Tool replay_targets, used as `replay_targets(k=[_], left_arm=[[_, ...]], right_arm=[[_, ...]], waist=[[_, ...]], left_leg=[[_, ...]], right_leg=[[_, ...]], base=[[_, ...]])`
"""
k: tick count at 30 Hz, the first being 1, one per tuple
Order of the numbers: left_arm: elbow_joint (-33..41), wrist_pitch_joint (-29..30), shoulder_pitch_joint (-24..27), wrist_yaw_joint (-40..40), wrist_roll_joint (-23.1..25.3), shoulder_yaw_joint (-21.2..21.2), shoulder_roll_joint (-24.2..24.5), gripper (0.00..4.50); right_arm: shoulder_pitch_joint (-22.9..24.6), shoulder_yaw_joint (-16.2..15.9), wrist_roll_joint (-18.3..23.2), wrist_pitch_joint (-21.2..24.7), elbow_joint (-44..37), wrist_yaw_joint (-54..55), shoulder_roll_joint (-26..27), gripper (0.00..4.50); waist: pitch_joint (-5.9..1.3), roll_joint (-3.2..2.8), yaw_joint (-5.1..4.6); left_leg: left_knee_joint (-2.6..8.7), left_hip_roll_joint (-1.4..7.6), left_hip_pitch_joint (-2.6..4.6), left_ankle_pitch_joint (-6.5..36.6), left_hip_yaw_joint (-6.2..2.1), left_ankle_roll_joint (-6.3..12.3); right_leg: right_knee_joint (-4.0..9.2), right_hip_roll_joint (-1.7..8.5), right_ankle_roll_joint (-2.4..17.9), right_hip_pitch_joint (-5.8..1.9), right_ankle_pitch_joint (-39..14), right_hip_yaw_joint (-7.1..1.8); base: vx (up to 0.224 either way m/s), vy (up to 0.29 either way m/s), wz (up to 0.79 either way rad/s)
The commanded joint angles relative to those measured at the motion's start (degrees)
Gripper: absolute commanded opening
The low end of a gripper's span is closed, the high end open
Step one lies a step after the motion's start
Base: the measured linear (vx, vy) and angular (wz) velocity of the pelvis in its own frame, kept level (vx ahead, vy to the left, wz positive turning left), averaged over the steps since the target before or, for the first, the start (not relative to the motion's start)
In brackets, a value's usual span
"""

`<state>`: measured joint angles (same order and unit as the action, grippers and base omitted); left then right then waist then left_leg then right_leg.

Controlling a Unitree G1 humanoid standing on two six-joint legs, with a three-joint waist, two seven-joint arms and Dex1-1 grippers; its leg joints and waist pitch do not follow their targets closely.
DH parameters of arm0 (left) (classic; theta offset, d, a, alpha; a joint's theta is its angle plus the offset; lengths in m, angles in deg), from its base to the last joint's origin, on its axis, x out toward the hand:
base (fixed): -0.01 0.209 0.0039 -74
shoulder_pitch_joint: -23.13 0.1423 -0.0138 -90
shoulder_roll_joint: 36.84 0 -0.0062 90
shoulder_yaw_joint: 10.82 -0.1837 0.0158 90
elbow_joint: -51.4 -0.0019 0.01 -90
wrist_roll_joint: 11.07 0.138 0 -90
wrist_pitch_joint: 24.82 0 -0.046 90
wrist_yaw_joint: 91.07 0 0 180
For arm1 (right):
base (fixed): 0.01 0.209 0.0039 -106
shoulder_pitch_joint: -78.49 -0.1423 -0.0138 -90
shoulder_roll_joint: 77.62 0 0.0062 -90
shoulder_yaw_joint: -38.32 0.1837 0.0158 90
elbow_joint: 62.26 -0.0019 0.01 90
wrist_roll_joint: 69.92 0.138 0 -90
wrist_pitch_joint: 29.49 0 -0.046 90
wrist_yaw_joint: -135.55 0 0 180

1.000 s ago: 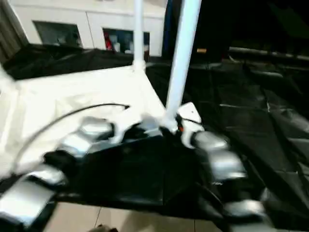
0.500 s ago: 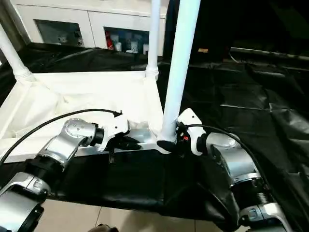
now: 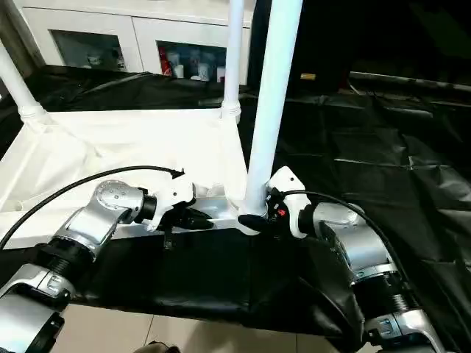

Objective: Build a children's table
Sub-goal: Rotate leg to tighten

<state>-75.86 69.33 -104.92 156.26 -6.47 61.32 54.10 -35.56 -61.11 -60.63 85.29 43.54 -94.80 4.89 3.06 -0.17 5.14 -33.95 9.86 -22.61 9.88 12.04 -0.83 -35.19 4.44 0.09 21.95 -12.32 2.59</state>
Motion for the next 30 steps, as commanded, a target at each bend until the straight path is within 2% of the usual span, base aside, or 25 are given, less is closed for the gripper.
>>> replay_targets(k=[1,4,6,7,10,13,17,18,20,24,26,28,29,30], left_arm=[[-0.65,0.41,-0.58,-3.44,-0.16,-0.31,-3.24,0.00],[-2.84,0.95,-1.61,-7.68,0.91,0.08,-4.94,0.00],[-5.56,2.19,-2.94,-13.29,2.56,0.03,-7.29,0.00],[-8.04,3.95,-4.38,-18.66,3.34,0.47,-10.05,0.00],[-9.93,4.80,-5.69,-22.55,3.41,1.07,-12.33,0.00],[-12.05,4.20,-7.13,-25.77,4.38,0.94,-14.22,0.00],[-13.25,3.15,-7.82,-25.75,4.71,0.88,-14.70,0.00],[-13.30,2.84,-7.86,-25.43,4.75,0.81,-14.57,0.00],[-13.33,2.60,-7.85,-24.75,4.73,0.80,-14.31,0.00],[-12.97,1.15,-7.29,-22.83,4.19,1.18,-12.25,0.00],[-12.11,0.50,-6.64,-20.38,3.57,1.51,-10.34,0.00],[-11.67,-1.33,-6.20,-18.25,3.16,1.54,-9.15,0.00],[-11.17,-2.90,-5.79,-16.51,2.87,1.53,-8.03,0.00],[-10.86,-3.96,-5.51,-15.36,2.73,1.55,-7.29,0.00]], right_arm=[[0.06,3.02,0.73,2.33,1.57,7.14,3.36,2.77],[-0.15,4.48,-0.09,2.41,3.36,13.05,6.25,2.76],[-0.06,6.47,-1.74,2.39,5.06,22.82,10.54,2.76],[0.14,8.15,-3.10,1.62,6.39,31.63,14.66,2.76],[0.36,7.90,-4.90,0.43,7.13,36.83,17.42,2.76],[0.17,6.26,-7.79,-1.84,8.52,40.75,19.84,2.76],[-0.59,6.11,-8.24,-4.76,10.02,41.18,20.85,2.76],[-0.79,6.30,-8.10,-5.70,10.24,40.86,20.93,2.76],[-1.10,6.57,-7.55,-7.19,10.42,39.90,20.95,3.31],[-1.09,6.24,-5.11,-8.87,6.96,33.01,18.31,3.55],[-1.22,5.52,-3.47,-7.23,4.66,26.52,15.11,3.90],[-1.19,4.85,-3.36,-6.40,3.36,23.42,12.63,3.90],[-0.95,4.05,-3.05,-5.72,2.21,19.99,10.25,3.90],[-0.81,3.49,-2.82,-5.46,1.60,17.60,8.66,3.90]], waist=[[-3.82,0.80,-0.15],[-3.70,0.79,-0.41],[-3.72,0.72,-0.54],[-3.56,0.59,-0.62],[-3.50,0.60,-0.72],[-3.40,0.62,-0.56],[-3.40,0.47,-0.59],[-3.33,0.50,-0.64],[-3.29,0.46,-0.71],[-3.35,0.63,-0.65],[-3.50,0.74,-0.51],[-3.50,0.84,-0.43],[-3.65,0.68,-0.44],[-3.77,0.88,-0.42]], left_leg=[[3.77,3.95,1.92,7.78,-1.90,2.47],[3.93,3.85,2.06,9.32,-1.98,0.80],[3.89,3.81,2.02,9.98,-1.93,0.65],[4.15,3.74,2.30,10.99,-1.96,-0.63],[4.46,3.76,2.52,13.01,-2.15,-2.27],[4.58,3.60,2.57,14.19,-2.21,-2.16],[4.76,3.67,2.53,15.11,-2.31,-2.15],[4.82,3.67,2.54,15.62,-2.34,-2.19],[4.88,3.71,2.48,16.16,-2.39,-2.17],[4.84,3.72,2.30,15.74,-2.39,-1.26],[4.58,3.74,2.18,13.69,-2.25,-0.02],[4.45,3.69,1.93,11.97,-2.18,0.71],[4.27,3.64,1.76,10.32,-2.20,1.50],[4.10,3.56,1.69,9.42,-2.14,2.36]], right_leg=[[3.53,4.66,14.89,-1.81,-3.31,-2.39],[3.93,4.74,14.42,-1.73,-6.18,-2.44],[3.97,4.85,14.20,-1.65,-6.59,-2.61],[4.30,4.74,13.44,-1.32,-8.70,-2.65],[4.61,4.74,12.15,-1.33,-10.72,-2.69],[5.05,4.91,10.91,-1.46,-12.16,-2.83],[5.15,4.86,10.13,-1.38,-12.73,-2.81],[5.24,4.86,10.04,-1.39,-13.08,-2.81],[5.27,4.86,10.01,-1.41,-13.41,-2.82],[5.19,4.84,10.03,-1.62,-12.73,-2.80],[4.87,4.82,10.63,-1.88,-9.62,-2.81],[4.66,4.78,10.94,-2.04,-7.53,-2.78],[4.33,4.81,11.30,-2.20,-5.05,-2.77],[4.29,4.74,11.54,-2.39,-3.82,-2.67]], base=[[0.000,0.000,0.00],[0.000,0.000,0.00],[0.000,0.000,0.00],[0.000,0.000,0.00],[0.000,0.000,0.00],[0.000,0.000,0.00],[0.000,0.000,0.00],[0.000,0.000,0.00],[0.000,0.000,0.00],[0.000,0.000,0.00],[0.000,0.000,0.00],[0.000,0.000,0.00],[0.000,0.000,0.00],[0.000,0.000,0.00]])
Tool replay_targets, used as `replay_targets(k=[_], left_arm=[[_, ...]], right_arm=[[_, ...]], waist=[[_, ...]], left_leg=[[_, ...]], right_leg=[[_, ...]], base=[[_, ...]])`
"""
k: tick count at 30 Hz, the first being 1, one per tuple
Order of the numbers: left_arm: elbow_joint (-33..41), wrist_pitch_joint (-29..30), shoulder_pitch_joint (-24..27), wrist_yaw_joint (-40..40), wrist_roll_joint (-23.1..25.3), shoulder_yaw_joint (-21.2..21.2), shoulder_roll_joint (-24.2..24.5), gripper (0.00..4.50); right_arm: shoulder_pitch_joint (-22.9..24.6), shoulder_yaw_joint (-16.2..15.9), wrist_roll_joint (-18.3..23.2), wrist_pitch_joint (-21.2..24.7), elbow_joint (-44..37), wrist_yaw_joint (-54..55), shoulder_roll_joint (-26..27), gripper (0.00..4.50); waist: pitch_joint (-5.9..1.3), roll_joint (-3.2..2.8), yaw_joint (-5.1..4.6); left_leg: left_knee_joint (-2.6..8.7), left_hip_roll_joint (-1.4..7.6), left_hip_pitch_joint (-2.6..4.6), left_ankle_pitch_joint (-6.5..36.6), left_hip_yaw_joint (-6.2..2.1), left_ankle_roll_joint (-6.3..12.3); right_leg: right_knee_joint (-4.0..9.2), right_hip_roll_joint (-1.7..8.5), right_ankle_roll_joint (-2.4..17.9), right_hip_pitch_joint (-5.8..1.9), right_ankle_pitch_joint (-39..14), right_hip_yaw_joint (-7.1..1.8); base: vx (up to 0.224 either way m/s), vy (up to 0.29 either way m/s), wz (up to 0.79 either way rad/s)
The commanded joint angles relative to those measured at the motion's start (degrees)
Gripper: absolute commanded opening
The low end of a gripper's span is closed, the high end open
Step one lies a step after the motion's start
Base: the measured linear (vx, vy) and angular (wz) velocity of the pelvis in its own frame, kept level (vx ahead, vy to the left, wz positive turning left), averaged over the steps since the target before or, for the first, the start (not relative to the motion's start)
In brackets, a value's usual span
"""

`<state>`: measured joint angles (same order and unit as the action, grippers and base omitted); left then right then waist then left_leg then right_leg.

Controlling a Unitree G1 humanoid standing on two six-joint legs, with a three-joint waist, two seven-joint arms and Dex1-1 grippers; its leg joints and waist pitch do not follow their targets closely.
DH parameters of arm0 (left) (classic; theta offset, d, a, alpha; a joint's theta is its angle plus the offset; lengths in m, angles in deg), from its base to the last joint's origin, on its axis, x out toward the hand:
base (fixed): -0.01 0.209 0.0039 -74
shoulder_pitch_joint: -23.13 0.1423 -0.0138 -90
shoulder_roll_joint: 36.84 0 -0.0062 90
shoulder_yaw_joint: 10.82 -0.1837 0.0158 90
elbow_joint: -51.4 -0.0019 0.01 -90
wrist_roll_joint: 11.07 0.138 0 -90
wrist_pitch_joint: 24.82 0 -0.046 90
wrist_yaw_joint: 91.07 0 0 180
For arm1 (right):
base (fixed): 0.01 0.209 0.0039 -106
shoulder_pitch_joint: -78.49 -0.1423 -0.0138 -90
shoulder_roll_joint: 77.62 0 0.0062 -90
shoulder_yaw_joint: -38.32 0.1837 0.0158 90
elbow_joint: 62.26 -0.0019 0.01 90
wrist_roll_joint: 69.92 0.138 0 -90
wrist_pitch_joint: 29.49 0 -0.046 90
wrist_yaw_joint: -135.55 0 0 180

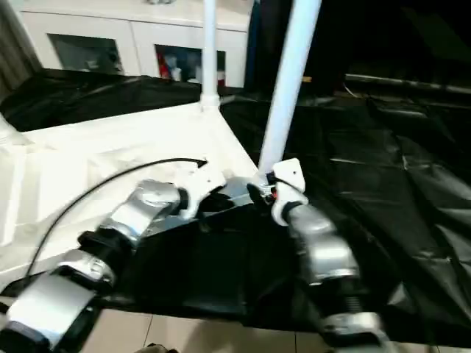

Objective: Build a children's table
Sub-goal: Rotate leg to tighten

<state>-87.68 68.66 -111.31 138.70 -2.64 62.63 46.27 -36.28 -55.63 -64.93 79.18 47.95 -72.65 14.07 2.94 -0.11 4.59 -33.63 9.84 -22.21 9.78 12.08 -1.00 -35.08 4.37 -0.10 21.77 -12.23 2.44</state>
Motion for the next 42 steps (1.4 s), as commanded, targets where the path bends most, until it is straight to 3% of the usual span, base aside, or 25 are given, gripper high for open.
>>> replay_targets(k=[1,3,8,13,16,18,21,23,31,36,39,42], left_arm=[[2.44,-4.30,1.77,5.56,-2.50,0.89,2.16,0.00],[2.49,-4.33,1.80,5.68,-2.55,0.91,2.21,0.00],[7.60,-5.26,4.76,16.64,-5.31,-0.21,6.91,0.00],[11.60,-2.70,6.76,20.95,-7.64,-0.35,7.82,0.00],[12.15,-2.34,7.22,21.16,-7.81,-0.35,7.86,0.00],[12.19,-2.50,7.45,20.70,-7.51,-0.24,7.79,0.00],[12.66,-2.17,7.68,20.83,-7.45,-0.16,7.97,0.00],[12.85,-1.93,7.64,20.65,-7.41,-0.01,7.89,0.00],[13.26,-1.42,7.58,20.53,-7.06,0.24,7.76,0.00],[12.32,-0.41,7.20,17.66,-5.65,0.19,7.31,0.00],[8.98,2.43,5.23,9.40,-3.70,0.78,3.66,0.00],[5.80,4.03,3.46,1.71,-1.73,0.58,-0.43,0.00]], right_arm=[[0.84,-3.63,1.68,0.87,-4.82,-10.82,-4.66,3.90],[0.88,-3.69,1.70,0.88,-4.89,-11.02,-4.79,3.90],[1.80,-4.12,4.21,2.19,-7.66,-20.39,-9.92,3.90],[1.19,-4.39,4.74,2.41,-7.04,-21.46,-10.08,3.90],[0.86,-4.89,4.58,2.70,-6.69,-22.05,-9.99,3.90],[0.94,-5.55,4.30,2.93,-6.76,-23.05,-10.17,3.55],[1.23,-6.09,4.03,2.95,-6.81,-23.73,-10.22,3.52],[1.40,-6.48,3.79,2.73,-6.65,-23.81,-10.45,3.14],[1.55,-6.81,3.58,2.97,-6.46,-23.87,-10.34,2.77],[2.56,-5.63,4.09,4.65,-5.65,-20.78,-8.17,2.75],[2.85,-2.89,3.00,6.12,-2.17,-9.69,-2.39,2.74],[2.56,-0.45,1.43,6.81,0.54,1.16,2.64,2.74]], waist=[[-3.69,0.71,0.20],[-3.63,0.76,0.34],[-3.71,0.62,0.56],[-3.49,0.49,0.58],[-3.50,0.56,0.57],[-3.53,0.84,0.56],[-3.63,0.72,0.68],[-3.65,0.70,0.66],[-3.70,0.65,0.62],[-3.71,0.65,0.55],[-3.34,0.66,0.09],[-3.08,0.69,-0.14]], left_leg=[[3.58,3.62,1.37,8.76,-2.07,3.24],[3.53,3.74,1.27,7.96,-2.02,4.06],[3.48,4.09,1.40,7.50,-1.92,4.56],[3.80,4.26,1.76,10.56,-1.91,2.21],[3.78,4.08,1.64,10.27,-1.88,1.87],[3.75,4.03,1.59,10.04,-1.85,1.96],[3.62,3.99,1.50,8.67,-1.86,2.58],[3.59,4.01,1.52,8.25,-1.86,2.74],[3.53,3.97,1.55,8.25,-1.87,2.70],[3.46,3.90,1.50,7.93,-1.83,2.93],[3.79,3.80,1.73,11.31,-1.90,1.01],[4.26,3.89,2.11,15.01,-2.19,-1.53]], right_leg=[[4.01,4.84,12.44,-2.10,-2.40,-2.56],[3.84,4.75,13.15,-2.10,-1.41,-2.53],[3.44,4.72,15.07,-1.95,-0.64,-2.33],[3.78,4.81,15.16,-1.54,-5.77,-2.40],[3.81,4.78,14.66,-1.58,-5.58,-2.46],[3.80,4.79,14.52,-1.64,-5.35,-2.46],[3.58,4.77,14.46,-1.70,-3.97,-2.40],[3.52,4.75,14.58,-1.69,-3.60,-2.37],[3.51,4.69,14.54,-1.72,-3.65,-2.37],[3.46,4.65,14.71,-1.71,-3.15,-2.39],[4.14,4.75,14.19,-1.17,-9.31,-2.52],[4.80,4.82,12.38,-0.87,-15.37,-2.57]], base=[[0.000,0.000,0.00],[0.000,0.000,0.00],[0.000,0.000,0.00],[0.000,0.000,0.00],[0.000,0.000,0.00],[0.000,0.000,0.00],[0.000,0.000,0.00],[0.000,0.000,0.00],[0.000,0.000,0.00],[0.000,0.000,0.00],[0.000,0.000,0.00],[0.000,0.000,0.00]])
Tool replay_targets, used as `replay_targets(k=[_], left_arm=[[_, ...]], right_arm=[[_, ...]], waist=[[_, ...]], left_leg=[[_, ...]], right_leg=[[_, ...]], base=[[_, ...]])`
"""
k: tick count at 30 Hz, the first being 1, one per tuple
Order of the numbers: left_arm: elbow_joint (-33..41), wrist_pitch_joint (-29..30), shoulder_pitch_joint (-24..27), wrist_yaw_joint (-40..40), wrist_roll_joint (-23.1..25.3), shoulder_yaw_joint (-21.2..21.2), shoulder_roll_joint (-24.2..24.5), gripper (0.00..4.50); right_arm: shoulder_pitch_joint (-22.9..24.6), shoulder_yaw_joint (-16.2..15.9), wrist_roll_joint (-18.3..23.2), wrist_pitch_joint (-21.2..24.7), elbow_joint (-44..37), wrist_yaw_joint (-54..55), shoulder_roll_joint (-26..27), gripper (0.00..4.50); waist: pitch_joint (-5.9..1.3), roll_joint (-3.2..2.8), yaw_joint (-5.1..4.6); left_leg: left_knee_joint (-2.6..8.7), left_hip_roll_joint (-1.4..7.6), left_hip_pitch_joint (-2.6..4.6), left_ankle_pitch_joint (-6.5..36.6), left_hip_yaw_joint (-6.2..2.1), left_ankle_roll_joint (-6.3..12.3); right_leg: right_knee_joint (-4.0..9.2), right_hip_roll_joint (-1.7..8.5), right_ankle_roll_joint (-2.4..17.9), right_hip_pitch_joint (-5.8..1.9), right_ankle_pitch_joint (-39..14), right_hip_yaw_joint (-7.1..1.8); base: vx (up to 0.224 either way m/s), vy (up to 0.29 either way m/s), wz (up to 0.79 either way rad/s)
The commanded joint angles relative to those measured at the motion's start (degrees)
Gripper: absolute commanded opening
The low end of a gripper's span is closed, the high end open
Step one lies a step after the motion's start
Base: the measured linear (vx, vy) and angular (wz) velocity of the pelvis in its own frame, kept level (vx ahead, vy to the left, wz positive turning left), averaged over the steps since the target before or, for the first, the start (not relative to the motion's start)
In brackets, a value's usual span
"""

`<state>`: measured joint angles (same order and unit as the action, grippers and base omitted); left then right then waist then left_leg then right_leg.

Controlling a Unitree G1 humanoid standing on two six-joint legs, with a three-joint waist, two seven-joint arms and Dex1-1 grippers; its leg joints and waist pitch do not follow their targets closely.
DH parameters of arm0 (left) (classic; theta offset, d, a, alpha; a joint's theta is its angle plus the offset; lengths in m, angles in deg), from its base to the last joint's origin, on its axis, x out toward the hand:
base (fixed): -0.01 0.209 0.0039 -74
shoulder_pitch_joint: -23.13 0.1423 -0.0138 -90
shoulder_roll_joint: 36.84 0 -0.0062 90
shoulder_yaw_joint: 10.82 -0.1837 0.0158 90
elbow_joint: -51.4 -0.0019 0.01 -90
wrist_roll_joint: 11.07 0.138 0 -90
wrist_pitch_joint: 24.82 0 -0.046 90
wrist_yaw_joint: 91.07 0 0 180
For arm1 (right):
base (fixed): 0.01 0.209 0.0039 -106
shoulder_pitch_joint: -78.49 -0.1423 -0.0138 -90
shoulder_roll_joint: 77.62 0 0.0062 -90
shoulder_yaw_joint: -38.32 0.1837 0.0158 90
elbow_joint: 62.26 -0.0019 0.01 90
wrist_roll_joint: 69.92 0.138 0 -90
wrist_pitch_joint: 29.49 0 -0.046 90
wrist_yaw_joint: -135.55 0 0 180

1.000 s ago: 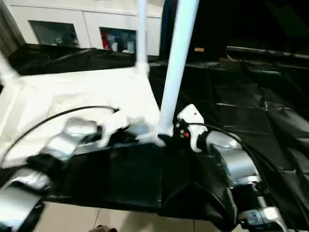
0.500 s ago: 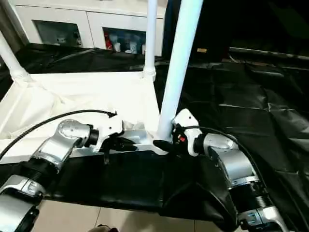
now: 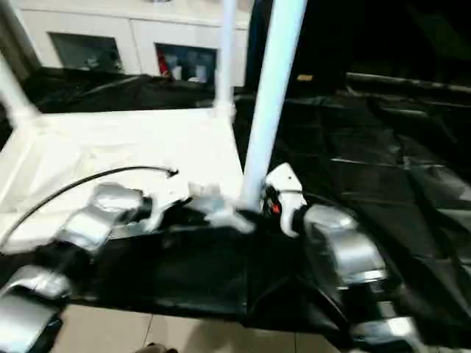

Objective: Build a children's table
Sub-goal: Rotate leg to tighten

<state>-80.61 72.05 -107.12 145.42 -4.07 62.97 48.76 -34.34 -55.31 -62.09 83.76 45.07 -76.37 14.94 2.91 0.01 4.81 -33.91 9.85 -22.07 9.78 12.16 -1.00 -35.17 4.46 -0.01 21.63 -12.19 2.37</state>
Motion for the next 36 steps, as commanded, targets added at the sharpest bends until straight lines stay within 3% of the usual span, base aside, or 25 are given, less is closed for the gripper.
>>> replay_targets(k=[1,5,10,12,15,17,20,22,23,27,28,32,36], left_arm=[[-2.29,1.55,-1.34,-7.31,0.09,0.15,-4.63,0.00],[-6.23,1.66,-3.78,-13.59,1.52,-0.86,-9.69,0.00],[-7.11,-0.12,-4.51,-13.40,2.34,-1.28,-9.92,0.00],[-6.97,-0.89,-4.45,-12.42,2.35,-1.03,-8.95,0.00],[-6.78,-1.72,-4.25,-11.71,2.37,-1.02,-8.14,0.00],[-5.85,-2.62,-3.42,-8.97,1.66,-0.45,-5.79,0.00],[-5.02,-4.58,-2.61,-5.99,0.83,-0.33,-3.96,0.00],[-4.52,-5.89,-2.04,-4.06,0.39,-0.37,-2.85,0.00],[-4.00,-7.67,-1.37,-1.56,-0.29,-0.40,-1.66,0.00],[-2.06,-8.14,0.00,3.62,-1.47,-0.72,0.27,0.00],[-0.56,-7.93,0.84,6.97,-2.39,-0.87,1.71,0.00],[3.01,-6.13,2.40,13.04,-4.45,-1.40,4.16,0.00],[4.62,-5.32,3.17,15.06,-5.31,-1.40,4.83,0.00]], right_arm=[[0.26,-0.05,-2.02,2.26,4.50,8.52,3.37,2.74],[-2.48,1.95,-2.80,1.44,8.43,18.34,9.31,2.73],[-3.14,0.98,-3.74,-1.01,9.38,18.33,10.71,2.73],[-3.06,1.56,-2.80,-3.45,8.90,16.78,10.83,3.29],[-3.11,2.16,-2.13,-4.00,8.45,16.11,10.62,3.49],[-3.59,2.01,-1.52,-4.39,6.84,11.00,7.42,3.87],[-3.31,1.05,-0.82,-4.37,4.82,5.53,4.15,3.93],[-2.44,-0.07,-0.18,-4.01,2.82,1.11,1.69,3.93],[-1.33,-1.57,0.20,-4.11,0.65,-3.98,-1.22,3.93],[0.36,-3.63,0.77,-4.43,-2.02,-11.29,-5.76,3.93],[1.06,-4.49,1.35,-4.25,-3.42,-16.01,-8.53,3.93],[0.63,-5.06,1.46,-3.86,-3.36,-19.00,-10.23,3.93],[0.19,-5.46,1.36,-4.04,-2.82,-19.51,-10.38,3.93]], waist=[[-3.09,0.74,-0.35],[-3.09,0.35,-0.61],[-3.19,0.34,-0.40],[-3.16,0.30,-0.42],[-3.16,0.29,-0.49],[-3.22,0.37,-0.48],[-3.31,0.55,-0.34],[-3.57,0.72,-0.31],[-3.70,0.68,0.00],[-3.82,0.61,0.30],[-3.70,0.61,0.26],[-3.41,0.47,0.22],[-3.37,0.62,0.39]], left_leg=[[4.56,3.82,2.19,16.13,-2.39,-2.18],[4.77,3.67,2.49,18.07,-2.49,-3.35],[4.76,3.59,2.05,16.15,-2.40,-1.85],[4.83,3.66,1.97,16.33,-2.46,-1.69],[4.92,3.70,1.96,16.98,-2.53,-1.66],[4.94,3.70,1.95,16.58,-2.51,-1.47],[4.72,3.70,1.62,14.94,-2.40,-0.20],[4.46,3.71,1.41,12.18,-2.31,0.80],[4.07,3.73,1.21,8.93,-2.12,2.58],[3.74,3.81,1.15,6.82,-2.00,4.61],[3.83,3.89,1.20,7.48,-2.01,4.69],[4.14,4.19,1.38,10.78,-1.98,3.07],[4.21,4.19,1.67,11.86,-1.90,1.80]], right_leg=[[5.14,4.85,11.53,-0.87,-17.09,-2.47],[5.57,4.82,10.43,-0.56,-18.28,-2.61],[5.51,4.79,9.69,-1.01,-14.54,-2.68],[5.49,4.82,9.78,-1.03,-14.91,-2.63],[5.54,4.79,9.61,-1.02,-15.77,-2.61],[5.42,4.74,9.87,-1.06,-14.81,-2.59],[5.21,4.77,10.23,-1.50,-12.27,-2.59],[4.70,4.77,11.03,-1.61,-8.56,-2.55],[4.22,4.65,11.69,-1.80,-3.31,-2.55],[3.59,4.61,13.59,-1.87,1.00,-2.34],[3.72,4.64,14.01,-1.76,-0.26,-2.24],[4.13,4.67,14.33,-1.46,-6.72,-2.26],[4.33,4.71,13.95,-1.17,-9.08,-2.42]], base=[[0.000,0.000,0.00],[0.000,0.000,0.00],[0.000,0.000,0.00],[0.000,0.000,0.00],[0.000,0.000,0.00],[0.000,0.000,0.00],[0.000,0.000,0.00],[0.000,0.000,0.00],[0.000,0.000,0.00],[0.000,0.000,0.00],[0.000,0.000,0.00],[0.000,0.000,0.00],[0.000,0.000,0.00]])
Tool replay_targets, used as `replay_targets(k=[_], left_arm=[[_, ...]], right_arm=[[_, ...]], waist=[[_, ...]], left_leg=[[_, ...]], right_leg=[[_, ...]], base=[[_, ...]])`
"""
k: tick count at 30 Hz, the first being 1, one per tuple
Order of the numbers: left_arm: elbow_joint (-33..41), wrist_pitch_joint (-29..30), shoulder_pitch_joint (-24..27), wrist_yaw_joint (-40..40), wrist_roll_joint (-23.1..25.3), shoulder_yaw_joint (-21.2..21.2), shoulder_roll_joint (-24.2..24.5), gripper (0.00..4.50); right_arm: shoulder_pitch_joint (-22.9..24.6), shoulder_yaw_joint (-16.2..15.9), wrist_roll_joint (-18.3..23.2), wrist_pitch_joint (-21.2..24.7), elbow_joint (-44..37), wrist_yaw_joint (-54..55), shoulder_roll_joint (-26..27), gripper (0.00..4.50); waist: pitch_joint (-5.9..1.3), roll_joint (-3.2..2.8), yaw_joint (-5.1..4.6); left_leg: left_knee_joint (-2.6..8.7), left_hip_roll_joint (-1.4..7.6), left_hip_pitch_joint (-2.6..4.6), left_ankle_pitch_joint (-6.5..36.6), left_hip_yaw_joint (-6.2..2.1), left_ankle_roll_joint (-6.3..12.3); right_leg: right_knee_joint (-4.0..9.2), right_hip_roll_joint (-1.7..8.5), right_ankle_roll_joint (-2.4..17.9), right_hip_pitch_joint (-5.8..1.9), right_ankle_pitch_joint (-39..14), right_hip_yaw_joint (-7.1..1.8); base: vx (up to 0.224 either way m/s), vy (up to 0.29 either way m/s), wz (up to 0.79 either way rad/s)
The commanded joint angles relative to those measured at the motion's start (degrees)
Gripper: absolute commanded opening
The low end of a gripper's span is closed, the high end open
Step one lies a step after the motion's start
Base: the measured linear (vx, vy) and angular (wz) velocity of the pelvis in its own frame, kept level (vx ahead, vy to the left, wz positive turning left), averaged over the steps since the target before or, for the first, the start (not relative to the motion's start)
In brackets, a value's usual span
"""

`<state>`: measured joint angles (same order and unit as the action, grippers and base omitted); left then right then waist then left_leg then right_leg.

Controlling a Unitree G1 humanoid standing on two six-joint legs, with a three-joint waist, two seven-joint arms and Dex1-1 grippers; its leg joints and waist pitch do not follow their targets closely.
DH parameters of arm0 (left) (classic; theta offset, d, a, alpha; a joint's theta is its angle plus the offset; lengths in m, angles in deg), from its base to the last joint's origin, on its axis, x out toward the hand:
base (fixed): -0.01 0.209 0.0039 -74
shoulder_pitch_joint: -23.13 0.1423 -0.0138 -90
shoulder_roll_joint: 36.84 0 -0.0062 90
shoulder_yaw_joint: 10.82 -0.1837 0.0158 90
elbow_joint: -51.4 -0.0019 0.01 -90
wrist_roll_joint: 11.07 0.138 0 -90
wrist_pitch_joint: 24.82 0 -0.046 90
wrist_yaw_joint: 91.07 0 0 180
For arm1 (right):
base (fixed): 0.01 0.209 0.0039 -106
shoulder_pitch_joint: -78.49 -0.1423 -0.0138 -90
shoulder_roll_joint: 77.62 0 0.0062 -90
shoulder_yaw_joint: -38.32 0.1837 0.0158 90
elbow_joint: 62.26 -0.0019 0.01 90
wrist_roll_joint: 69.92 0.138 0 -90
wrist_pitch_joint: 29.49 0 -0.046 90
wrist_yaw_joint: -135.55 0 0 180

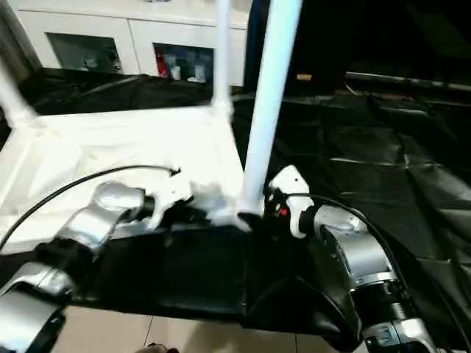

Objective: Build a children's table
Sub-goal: Rotate leg to tighten

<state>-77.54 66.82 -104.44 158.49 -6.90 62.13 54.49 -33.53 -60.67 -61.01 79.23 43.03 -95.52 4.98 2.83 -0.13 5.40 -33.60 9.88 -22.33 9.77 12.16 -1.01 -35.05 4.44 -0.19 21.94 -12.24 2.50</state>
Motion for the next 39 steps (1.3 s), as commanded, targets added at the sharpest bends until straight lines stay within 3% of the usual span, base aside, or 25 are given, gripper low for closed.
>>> replay_targets(k=[1,3,4,7,14,17,19,21,22,23,24,25,29,33,34,35,39], left_arm=[[1.73,-0.10,0.65,1.99,-2.52,-0.40,-0.81,0.00],[1.81,-0.14,0.77,2.00,-2.49,-0.29,-0.72,0.00],[2.18,-0.02,1.04,2.06,-2.47,-0.16,-0.59,0.00],[3.26,0.69,1.50,2.36,-2.67,-0.17,-0.31,0.00],[3.49,1.08,1.48,2.29,-2.64,0.01,-0.26,0.00],[1.75,0.63,0.74,-1.18,-1.41,0.43,-1.04,0.00],[-0.67,1.48,-0.48,-6.10,-0.36,1.25,-2.60,0.00],[-2.06,2.19,-1.23,-8.61,0.01,1.71,-3.58,0.00],[-3.58,2.86,-2.07,-11.58,0.57,2.06,-4.69,0.00],[-7.07,4.38,-4.22,-18.76,1.53,2.82,-7.98,0.00],[-7.07,4.38,-4.22,-18.76,1.53,2.82,-7.98,0.00],[-8.56,4.83,-5.21,-21.94,1.81,3.17,-9.64,0.00],[-12.17,5.99,-7.69,-30.32,2.48,3.63,-14.49,0.00],[-13.71,4.87,-8.63,-32.36,3.39,2.79,-16.56,0.00],[-14.20,4.24,-8.90,-31.99,3.54,2.77,-16.81,0.00],[-14.32,3.79,-8.95,-31.56,3.66,2.69,-16.60,0.00],[-14.73,2.35,-9.01,-30.53,4.14,2.24,-15.61,0.00]], right_arm=[[-0.91,-0.03,0.54,0.49,-0.46,-0.55,-0.19,3.93],[-1.12,0.00,0.83,0.63,-0.31,-0.85,-0.07,3.67],[-1.21,-0.14,1.16,0.71,-0.41,-1.70,-0.25,3.57],[-1.06,-0.38,1.17,0.68,-0.25,-2.68,-0.54,3.22],[-0.42,-0.57,1.09,0.66,-0.38,-2.79,-0.70,2.83],[0.20,-0.01,0.88,0.94,0.21,-0.53,0.48,2.70],[0.02,1.83,-0.08,1.10,2.70,5.45,3.05,2.69],[-0.20,2.87,-0.79,1.05,4.29,9.40,4.61,2.69],[-0.43,4.19,-1.52,1.26,5.97,14.43,6.57,2.69],[-0.74,7.50,-2.23,2.83,8.87,26.01,11.59,2.69],[-0.74,7.50,-2.23,2.83,8.87,26.01,11.59,2.69],[-0.88,8.72,-2.49,3.59,9.87,30.71,13.72,2.69],[-2.20,10.60,-3.33,4.74,12.62,40.97,18.29,2.69],[-3.76,10.28,-4.76,4.18,14.55,44.15,19.94,2.69],[-4.37,10.15,-4.87,3.11,15.24,43.95,20.45,2.69],[-4.67,10.19,-4.72,2.17,15.45,43.32,20.63,2.69],[-5.32,9.88,-4.32,-0.87,15.07,40.90,20.57,2.69]], waist=[[-3.28,0.75,-0.21],[-3.28,0.76,-0.22],[-3.37,1.10,-0.20],[-3.42,1.07,-0.17],[-3.40,1.01,-0.19],[-3.39,1.04,-0.23],[-3.26,0.81,-0.46],[-3.17,1.02,-0.60],[-3.16,0.96,-0.72],[-3.15,0.88,-0.82],[-3.06,0.91,-1.06],[-3.10,0.96,-1.08],[-3.27,0.87,-0.96],[-3.32,0.86,-0.71],[-3.31,0.24,-0.63],[-3.26,0.57,-0.82],[-3.25,0.56,-0.88]], left_leg=[[3.97,4.15,1.85,11.72,-1.96,1.65],[3.98,4.12,1.82,11.66,-1.99,1.55],[3.88,4.05,1.75,10.93,-1.97,1.84],[3.71,4.00,1.62,9.49,-1.90,2.59],[3.66,3.96,1.65,9.18,-1.88,2.93],[3.67,3.95,1.69,9.41,-1.88,2.63],[3.77,3.89,1.77,10.43,-1.87,2.05],[3.91,3.76,1.85,12.12,-2.00,0.77],[4.01,3.79,1.94,12.98,-2.10,0.03],[4.11,3.87,2.04,13.85,-2.20,-0.54],[4.16,3.79,2.10,13.81,-1.99,-0.98],[4.32,3.74,2.15,14.34,-2.32,-1.75],[4.15,3.60,2.26,13.33,-2.08,-1.16],[4.19,3.53,2.09,12.73,-2.15,-0.81],[4.20,3.48,2.01,12.56,-2.22,-0.41],[4.26,3.46,2.02,13.32,-2.17,-0.39],[4.42,3.60,2.05,14.80,-2.33,-0.64]], right_leg=[[4.14,4.75,13.97,-1.53,-8.69,-2.56],[4.13,4.77,13.86,-1.55,-8.39,-2.55],[3.97,4.81,13.80,-1.66,-7.59,-2.54],[3.87,4.79,13.90,-1.73,-6.16,-2.54],[3.87,4.69,14.07,-1.70,-6.22,-2.44],[3.91,4.67,13.97,-1.64,-6.57,-2.50],[4.14,4.61,13.82,-1.39,-7.97,-2.54],[4.46,4.75,13.25,-1.42,-11.39,-2.56],[4.57,4.75,12.85,-1.28,-13.03,-2.57],[4.68,4.81,12.60,-1.26,-13.84,-2.61],[4.73,4.62,12.46,-0.95,-13.82,-2.75],[4.78,4.81,12.23,-1.10,-15.08,-2.65],[4.90,4.72,11.61,-1.14,-12.31,-2.75],[4.96,4.76,10.93,-1.43,-11.67,-2.68],[4.91,4.81,10.64,-1.45,-11.17,-2.72],[5.12,4.71,10.49,-1.44,-11.52,-2.69],[5.22,4.81,10.17,-1.44,-13.26,-2.66]], base=[[0.000,0.000,0.00],[0.000,0.000,0.00],[0.000,0.000,0.00],[0.000,0.000,0.00],[0.000,0.000,0.00],[0.000,0.000,0.00],[0.000,0.000,0.00],[0.000,0.000,0.00],[0.000,0.000,0.00],[0.000,0.000,0.00],[0.000,0.000,0.00],[0.000,0.000,0.00],[0.000,0.000,0.00],[0.000,0.000,0.00],[0.000,0.000,0.00],[0.000,0.000,0.00],[0.000,0.000,0.00]])
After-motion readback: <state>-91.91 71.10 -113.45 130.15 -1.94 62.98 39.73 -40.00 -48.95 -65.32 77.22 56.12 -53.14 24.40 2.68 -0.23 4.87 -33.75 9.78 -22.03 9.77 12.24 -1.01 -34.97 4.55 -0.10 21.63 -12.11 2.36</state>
